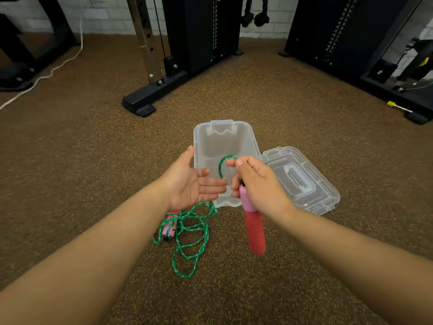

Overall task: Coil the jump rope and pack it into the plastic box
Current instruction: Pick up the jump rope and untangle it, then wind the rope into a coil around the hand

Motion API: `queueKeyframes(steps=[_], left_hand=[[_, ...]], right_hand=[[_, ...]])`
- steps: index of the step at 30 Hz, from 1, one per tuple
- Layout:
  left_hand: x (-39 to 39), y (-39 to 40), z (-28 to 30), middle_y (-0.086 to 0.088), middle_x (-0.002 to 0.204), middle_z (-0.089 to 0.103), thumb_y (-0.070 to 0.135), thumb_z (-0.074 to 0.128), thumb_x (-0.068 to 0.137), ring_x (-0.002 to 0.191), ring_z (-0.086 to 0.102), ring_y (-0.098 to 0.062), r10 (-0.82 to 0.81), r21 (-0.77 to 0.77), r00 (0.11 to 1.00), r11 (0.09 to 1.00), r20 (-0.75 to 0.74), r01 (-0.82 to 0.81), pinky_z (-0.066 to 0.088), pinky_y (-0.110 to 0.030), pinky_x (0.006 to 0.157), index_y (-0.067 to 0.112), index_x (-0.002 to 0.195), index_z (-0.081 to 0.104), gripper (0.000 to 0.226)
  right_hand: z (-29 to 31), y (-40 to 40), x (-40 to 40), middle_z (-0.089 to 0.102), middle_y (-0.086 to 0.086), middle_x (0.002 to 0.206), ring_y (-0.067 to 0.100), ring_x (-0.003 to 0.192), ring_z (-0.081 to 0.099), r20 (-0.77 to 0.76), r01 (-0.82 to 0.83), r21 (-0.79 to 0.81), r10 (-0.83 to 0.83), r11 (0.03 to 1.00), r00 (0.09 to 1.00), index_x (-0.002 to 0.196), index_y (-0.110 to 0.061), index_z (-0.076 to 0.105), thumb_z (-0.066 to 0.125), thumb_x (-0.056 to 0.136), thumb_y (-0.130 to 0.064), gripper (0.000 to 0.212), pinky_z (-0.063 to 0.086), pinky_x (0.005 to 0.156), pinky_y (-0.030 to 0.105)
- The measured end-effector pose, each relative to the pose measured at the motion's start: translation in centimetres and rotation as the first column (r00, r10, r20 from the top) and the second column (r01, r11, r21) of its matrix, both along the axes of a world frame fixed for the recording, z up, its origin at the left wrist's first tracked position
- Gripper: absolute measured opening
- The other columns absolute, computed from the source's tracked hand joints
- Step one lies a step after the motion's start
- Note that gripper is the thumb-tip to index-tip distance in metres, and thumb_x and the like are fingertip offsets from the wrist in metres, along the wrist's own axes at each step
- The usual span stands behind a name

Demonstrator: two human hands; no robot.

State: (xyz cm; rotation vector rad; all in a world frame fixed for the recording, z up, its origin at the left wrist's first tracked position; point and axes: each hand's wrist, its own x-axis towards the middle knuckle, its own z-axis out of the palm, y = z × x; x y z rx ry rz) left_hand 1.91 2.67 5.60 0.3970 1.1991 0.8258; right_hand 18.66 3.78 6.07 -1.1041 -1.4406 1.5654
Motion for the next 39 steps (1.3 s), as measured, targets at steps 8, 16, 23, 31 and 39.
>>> queueKeyframes(steps=[8,16,23,31,39], left_hand=[[0.7,-0.7,-0.1,-0.016,0.098,0.072,0.082,0.002,0.077,0.095,0.068,-0.023,-0.173,0.123,0.982,0.979,0.082,0.162,0.047,-0.034,0.094,0.009,0.095,0.074,0.105],[0.7,0.0,1.3,-0.011,0.140,0.052,0.054,0.020,0.092,0.131,0.047,-0.021,-0.199,0.278,0.949,0.952,0.244,0.129,0.022,-0.038,0.117,0.004,0.124,0.058,0.070],[0.6,0.1,1.3,-0.011,0.137,0.055,0.045,0.027,0.092,0.131,0.048,-0.022,-0.210,0.315,0.943,0.941,0.258,0.123,0.026,-0.037,0.115,0.004,0.123,0.060,0.060],[1.3,-0.3,2.0,-0.016,0.106,0.072,0.041,0.030,0.093,0.100,0.070,-0.026,-0.161,0.288,0.942,0.955,0.293,0.073,0.053,-0.035,0.088,0.002,0.106,0.071,0.059],[0.1,-0.7,2.8,-0.016,0.088,0.076,0.041,0.034,0.087,0.086,0.073,-0.028,-0.326,0.254,0.903,0.932,0.279,0.258,0.060,-0.036,0.077,0.004,0.094,0.076,0.057]], right_hand=[[1.7,0.1,-1.1,0.052,0.004,0.055,0.017,0.047,0.046,-0.013,-0.114,0.016,0.114,0.993,0.993,0.095,-0.020,0.062,0.042,0.100,-0.019,0.021,0.043,0.055,0.029],[-1.2,-3.9,-1.1,0.057,0.003,0.058,0.027,0.057,0.051,0.127,-0.413,0.028,0.406,0.910,0.905,0.088,-0.019,0.058,0.040,0.101,-0.019,0.023,0.045,0.061,0.041],[-2.3,-4.2,-1.3,0.064,0.007,0.073,0.025,0.074,0.054,0.170,-0.407,0.024,0.397,0.913,0.902,0.087,-0.018,0.057,0.037,0.102,-0.024,0.026,0.042,0.072,0.042],[-3.5,-4.4,-1.9,0.062,0.033,0.092,0.025,0.081,0.051,0.124,-0.431,-0.002,0.428,0.902,0.895,0.086,-0.021,0.057,0.035,0.102,-0.024,0.028,0.042,0.075,0.038],[-3.1,-2.1,0.4,0.066,0.003,0.109,-0.003,0.096,0.059,0.074,-0.308,0.080,0.302,0.948,0.950,0.115,-0.015,0.058,0.046,0.093,-0.020,0.025,0.045,0.085,0.011]])
